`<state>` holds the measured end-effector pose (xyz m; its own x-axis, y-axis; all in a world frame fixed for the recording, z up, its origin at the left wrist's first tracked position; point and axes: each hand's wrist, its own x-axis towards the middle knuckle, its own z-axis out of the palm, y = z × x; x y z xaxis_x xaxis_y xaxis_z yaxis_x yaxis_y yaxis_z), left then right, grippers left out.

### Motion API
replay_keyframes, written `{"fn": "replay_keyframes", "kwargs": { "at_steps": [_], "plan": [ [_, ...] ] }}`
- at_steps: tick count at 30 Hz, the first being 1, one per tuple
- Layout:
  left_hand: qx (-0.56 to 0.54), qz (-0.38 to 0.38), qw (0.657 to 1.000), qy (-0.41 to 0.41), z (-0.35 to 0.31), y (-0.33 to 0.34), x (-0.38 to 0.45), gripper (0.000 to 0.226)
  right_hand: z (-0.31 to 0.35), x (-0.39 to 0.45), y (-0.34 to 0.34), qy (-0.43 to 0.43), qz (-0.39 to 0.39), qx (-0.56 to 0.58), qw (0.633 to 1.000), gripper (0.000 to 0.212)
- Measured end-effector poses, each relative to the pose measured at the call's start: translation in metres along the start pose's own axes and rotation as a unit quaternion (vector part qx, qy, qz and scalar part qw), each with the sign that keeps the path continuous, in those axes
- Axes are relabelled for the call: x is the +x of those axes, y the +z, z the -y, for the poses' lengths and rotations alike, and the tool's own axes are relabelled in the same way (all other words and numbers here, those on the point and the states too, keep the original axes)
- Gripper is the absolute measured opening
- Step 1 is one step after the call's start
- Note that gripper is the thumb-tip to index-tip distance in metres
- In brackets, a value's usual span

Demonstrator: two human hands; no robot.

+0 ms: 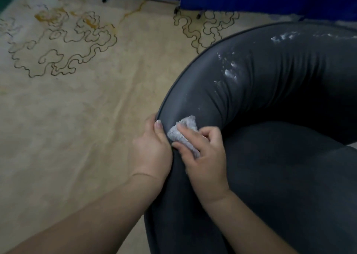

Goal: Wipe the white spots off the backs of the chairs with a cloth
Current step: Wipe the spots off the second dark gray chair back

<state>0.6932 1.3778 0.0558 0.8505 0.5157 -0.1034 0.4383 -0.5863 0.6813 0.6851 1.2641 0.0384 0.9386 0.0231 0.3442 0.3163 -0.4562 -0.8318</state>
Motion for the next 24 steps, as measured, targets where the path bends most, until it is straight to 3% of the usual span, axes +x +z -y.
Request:
{"fn": "replay_keyframes", "kwargs": {
  "at_steps": [4, 8, 12, 15, 19, 24],
  "plan": [
    [-0.003, 0.0, 1.0, 0.025, 0.002, 0.0, 0.0, 0.048, -0.001, 0.057, 0.009, -0.028, -0.015, -0.062, 0.998, 0.031],
    [-0.011, 0.001, 1.0, 0.029, 0.005, 0.001, 0.0, 0.056, -0.005, 0.078, 0.016, 0.012, -0.068, -0.065, 0.996, 0.031],
    [-0.015, -0.01, 1.0, 0.024, 0.004, 0.001, -0.001, 0.056, 0.003, 0.018, 0.01, -0.002, -0.023, -0.018, 1.0, 0.032],
    [-0.015, -0.011, 1.0, 0.025, 0.004, 0.001, 0.0, 0.055, -0.005, 0.04, 0.006, -0.047, 0.007, -0.056, 0.997, 0.031],
    [-0.023, -0.006, 0.999, 0.025, 0.004, 0.002, 0.0, 0.054, -0.018, 0.106, 0.008, -0.007, -0.074, -0.1, 0.992, 0.032],
    [-0.023, -0.004, 1.0, 0.021, 0.005, 0.002, -0.002, 0.057, -0.006, 0.038, 0.011, 0.025, -0.05, -0.011, 0.998, 0.032]
  ]
}}
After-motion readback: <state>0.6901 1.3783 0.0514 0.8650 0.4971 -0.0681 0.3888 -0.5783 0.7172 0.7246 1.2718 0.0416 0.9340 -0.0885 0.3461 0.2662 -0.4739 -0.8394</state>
